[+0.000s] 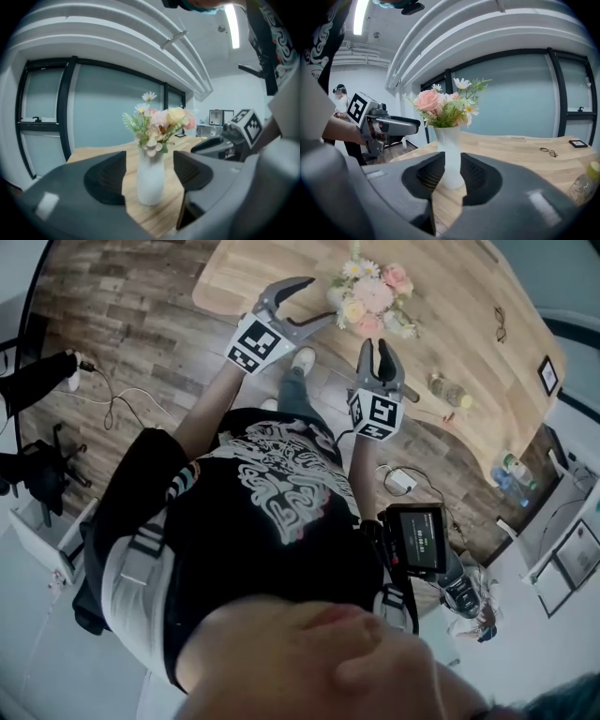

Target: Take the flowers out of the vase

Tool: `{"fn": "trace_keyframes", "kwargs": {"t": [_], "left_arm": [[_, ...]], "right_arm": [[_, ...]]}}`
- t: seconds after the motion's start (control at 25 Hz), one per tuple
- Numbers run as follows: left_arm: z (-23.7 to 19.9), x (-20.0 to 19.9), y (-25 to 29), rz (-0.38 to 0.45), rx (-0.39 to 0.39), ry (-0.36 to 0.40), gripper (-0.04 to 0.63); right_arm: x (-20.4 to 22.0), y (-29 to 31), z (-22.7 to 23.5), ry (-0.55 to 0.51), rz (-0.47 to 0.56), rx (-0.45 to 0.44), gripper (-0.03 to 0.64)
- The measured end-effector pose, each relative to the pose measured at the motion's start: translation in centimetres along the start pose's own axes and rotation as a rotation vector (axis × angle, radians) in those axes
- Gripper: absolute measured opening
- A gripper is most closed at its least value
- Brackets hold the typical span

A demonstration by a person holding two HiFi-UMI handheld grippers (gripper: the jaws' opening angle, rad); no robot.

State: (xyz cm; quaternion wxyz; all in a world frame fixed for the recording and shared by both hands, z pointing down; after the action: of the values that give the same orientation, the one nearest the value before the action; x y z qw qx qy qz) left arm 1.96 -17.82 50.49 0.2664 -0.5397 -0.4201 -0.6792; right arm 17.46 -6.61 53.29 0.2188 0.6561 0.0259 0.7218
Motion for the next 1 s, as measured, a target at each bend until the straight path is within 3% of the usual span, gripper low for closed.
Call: {"fn": "trace_keyframes", "kwargs": {"t": [0.28, 0.4, 0.68, 0.88, 1.0], "left_arm": [[0.0, -0.6, 1.1, 0.025, 0.082, 0.052, 0.302], [0.0, -0.5, 1.5, 0.02, 0.133, 0.05, 0.34], [0.2, -0.4, 3.4, 0.047, 0.176, 0.097, 0.344], [-0.3, -0.9, 4.1, 0.099, 0.197, 0.09, 0.344], [-0.2, -1.1, 4.5, 0.1, 0.23, 0.091, 0.344]], "right_arm": [[-0.2, 2.6, 0.2, -0.044, -0.046, -0.101, 0.268], [-0.3, 3.9, 0.0, -0.082, -0.081, -0.133, 0.306], [-0.8, 6.3, 1.9, -0.111, -0.065, -0.174, 0.318], [-1.1, 8.0, 1.5, -0.214, -0.071, -0.249, 0.319], [-1.2, 8.5, 1.3, -0.209, -0.054, -0.265, 0.321]]}}
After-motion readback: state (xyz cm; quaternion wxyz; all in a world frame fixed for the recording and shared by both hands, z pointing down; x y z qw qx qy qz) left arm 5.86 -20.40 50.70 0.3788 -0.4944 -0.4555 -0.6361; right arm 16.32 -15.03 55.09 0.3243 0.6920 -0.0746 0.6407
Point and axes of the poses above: the fingertips, and each gripper's own axes: y forward along the fingers, z to its right, x out of its underside, the point moved 6 cm from there along -y, backward along the fingers, and after that the axes turned 11 degrees about -x, right-handed, at the moved point
